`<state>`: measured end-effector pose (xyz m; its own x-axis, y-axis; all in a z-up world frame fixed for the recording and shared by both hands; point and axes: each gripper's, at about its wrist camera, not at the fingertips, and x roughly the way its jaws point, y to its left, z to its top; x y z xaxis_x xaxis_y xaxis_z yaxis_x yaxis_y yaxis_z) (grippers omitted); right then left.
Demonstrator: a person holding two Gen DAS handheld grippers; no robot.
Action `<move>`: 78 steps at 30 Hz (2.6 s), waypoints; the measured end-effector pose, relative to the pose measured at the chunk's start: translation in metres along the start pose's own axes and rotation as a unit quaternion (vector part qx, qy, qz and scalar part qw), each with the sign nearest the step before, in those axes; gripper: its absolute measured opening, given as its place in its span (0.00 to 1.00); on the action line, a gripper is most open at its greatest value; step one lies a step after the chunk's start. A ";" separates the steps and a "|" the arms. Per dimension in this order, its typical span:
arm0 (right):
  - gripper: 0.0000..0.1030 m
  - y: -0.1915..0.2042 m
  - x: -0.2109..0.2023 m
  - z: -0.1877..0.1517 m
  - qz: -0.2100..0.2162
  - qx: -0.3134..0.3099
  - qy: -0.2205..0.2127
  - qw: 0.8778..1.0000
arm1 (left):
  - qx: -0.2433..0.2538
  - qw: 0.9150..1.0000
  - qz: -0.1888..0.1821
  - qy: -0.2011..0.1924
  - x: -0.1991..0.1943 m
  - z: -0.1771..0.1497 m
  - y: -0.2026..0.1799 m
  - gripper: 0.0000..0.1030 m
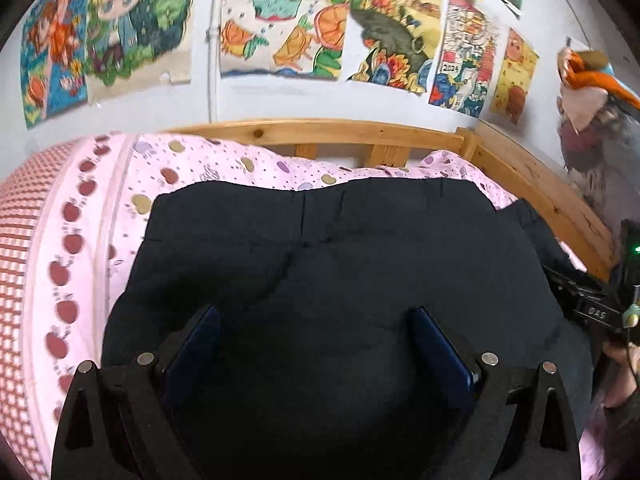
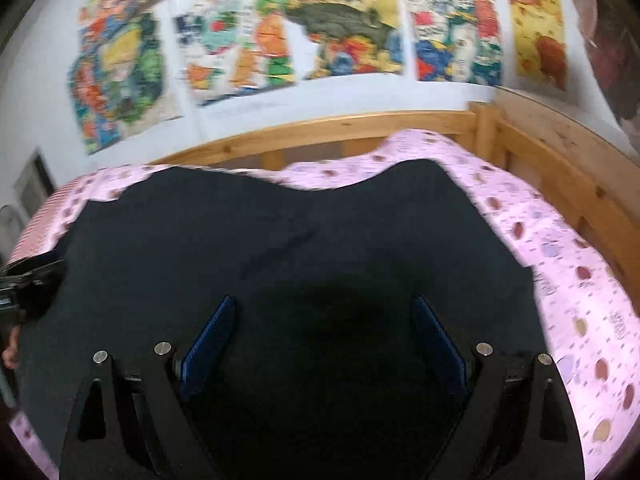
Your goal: Fold large clothes
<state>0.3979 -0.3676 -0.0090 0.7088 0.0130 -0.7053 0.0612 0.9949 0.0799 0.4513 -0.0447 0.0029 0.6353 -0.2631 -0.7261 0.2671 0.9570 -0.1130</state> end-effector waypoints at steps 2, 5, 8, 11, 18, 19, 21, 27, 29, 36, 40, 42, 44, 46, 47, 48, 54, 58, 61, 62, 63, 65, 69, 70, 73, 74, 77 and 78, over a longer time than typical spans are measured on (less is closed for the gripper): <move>0.85 -0.012 0.012 0.006 -0.011 0.021 0.014 1.000 | -0.006 1.000 -0.010 0.011 0.011 0.004 0.003 0.97; 0.85 -0.022 0.021 0.005 -0.021 0.041 0.020 0.999 | -0.008 0.999 -0.036 0.035 0.026 0.000 0.004 1.00; 0.85 -0.027 0.021 -0.007 -0.011 0.054 0.009 0.998 | -0.013 0.997 -0.069 0.026 0.031 -0.014 0.007 1.00; 0.85 -0.023 0.015 -0.022 -0.021 0.043 -0.007 0.999 | -0.019 0.996 -0.085 0.006 0.030 -0.026 0.013 1.00; 0.87 -0.026 0.005 -0.026 -0.017 0.036 -0.019 0.999 | -0.019 0.996 -0.083 -0.034 0.022 -0.039 0.020 1.00; 0.87 -0.026 0.005 -0.026 -0.016 0.036 -0.019 0.999 | -0.019 0.996 -0.083 -0.037 0.021 -0.040 0.020 1.00; 0.88 -0.028 0.003 -0.027 -0.015 0.037 -0.021 0.999 | -0.018 0.996 -0.084 -0.039 0.022 -0.039 0.019 1.00; 0.90 -0.027 0.003 -0.029 -0.020 0.036 -0.024 0.999 | -0.020 0.995 -0.088 -0.043 0.021 -0.041 0.021 1.00; 0.91 -0.027 0.003 -0.030 -0.020 0.036 -0.026 0.999 | -0.020 0.995 -0.090 -0.045 0.021 -0.041 0.021 1.00; 0.92 -0.029 0.000 -0.032 -0.022 0.040 -0.034 0.998 | -0.019 0.994 -0.095 -0.056 0.018 -0.046 0.022 1.00; 0.92 -0.031 -0.015 -0.041 -0.047 0.052 -0.068 0.995 | -0.020 0.992 -0.102 -0.065 0.014 -0.051 0.024 1.00; 0.92 -0.033 -0.026 -0.046 -0.064 0.063 -0.090 0.992 | -0.019 0.992 -0.104 -0.067 0.013 -0.052 0.025 1.00; 0.92 -0.037 -0.036 -0.051 -0.073 0.075 -0.108 0.989 | -0.020 0.992 -0.103 -0.073 0.010 -0.054 0.026 1.00; 0.92 -0.044 -0.047 -0.055 -0.067 0.093 -0.127 0.985 | -0.023 0.991 -0.104 -0.083 0.005 -0.055 0.027 1.00; 0.92 -0.049 -0.052 -0.057 -0.058 0.104 -0.134 0.984 | -0.028 0.989 -0.110 -0.091 0.002 -0.057 0.030 1.00; 0.93 -0.055 -0.054 -0.058 -0.045 0.115 -0.137 0.983 | -0.038 0.987 -0.118 -0.099 0.000 -0.058 0.035 1.00; 0.93 -0.091 -0.052 -0.071 0.017 0.186 -0.128 0.974 | -0.098 0.978 -0.120 -0.141 -0.021 -0.065 0.057 1.00; 0.93 -0.102 -0.044 -0.077 0.037 0.214 -0.124 0.968 | -0.146 0.974 -0.042 -0.170 -0.046 -0.069 0.066 1.00; 0.98 -0.108 -0.036 -0.081 0.043 0.236 -0.107 0.965 | -0.152 0.974 0.008 -0.166 -0.060 -0.070 0.073 1.00; 0.98 -0.113 -0.031 -0.084 0.043 0.252 -0.094 0.962 | -0.148 0.976 0.026 -0.160 -0.062 -0.069 0.076 1.00; 0.98 -0.115 -0.028 -0.086 0.046 0.262 -0.087 0.960 | -0.146 0.977 0.046 -0.149 -0.062 -0.069 0.079 1.00; 0.98 -0.116 -0.025 -0.088 0.049 0.267 -0.084 0.959 | -0.146 0.980 0.055 -0.126 -0.058 -0.067 0.086 1.00; 0.98 -0.108 -0.023 -0.087 0.041 0.246 -0.077 0.965 | -0.169 0.983 -0.015 -0.072 -0.037 -0.073 0.108 1.00; 0.98 -0.107 -0.022 -0.087 0.041 0.245 -0.076 0.966 | -0.178 0.982 -0.033 -0.061 -0.031 -0.075 0.113 1.00; 0.98 -0.111 -0.023 -0.089 0.045 0.247 -0.072 0.965 | -0.181 0.982 -0.056 -0.021 -0.009 -0.079 0.113 1.00; 0.98 -0.111 -0.020 -0.089 0.050 0.247 -0.066 0.965 | -0.177 0.982 -0.063 -0.002 -0.001 -0.080 0.111 1.00; 0.99 -0.117 -0.015 -0.092 0.078 0.251 -0.050 0.964 | -0.169 0.982 -0.077 0.021 0.013 -0.082 0.108 1.00; 0.99 -0.118 -0.014 -0.094 0.083 0.253 -0.049 0.963 | -0.168 0.982 -0.081 0.022 0.015 -0.083 0.108 1.00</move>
<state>0.3145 -0.4762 -0.0743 0.7994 0.1333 -0.5858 0.2583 0.8041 0.5354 0.4295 0.0650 -0.0761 0.5707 -0.4177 -0.7070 0.1033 0.8907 -0.4428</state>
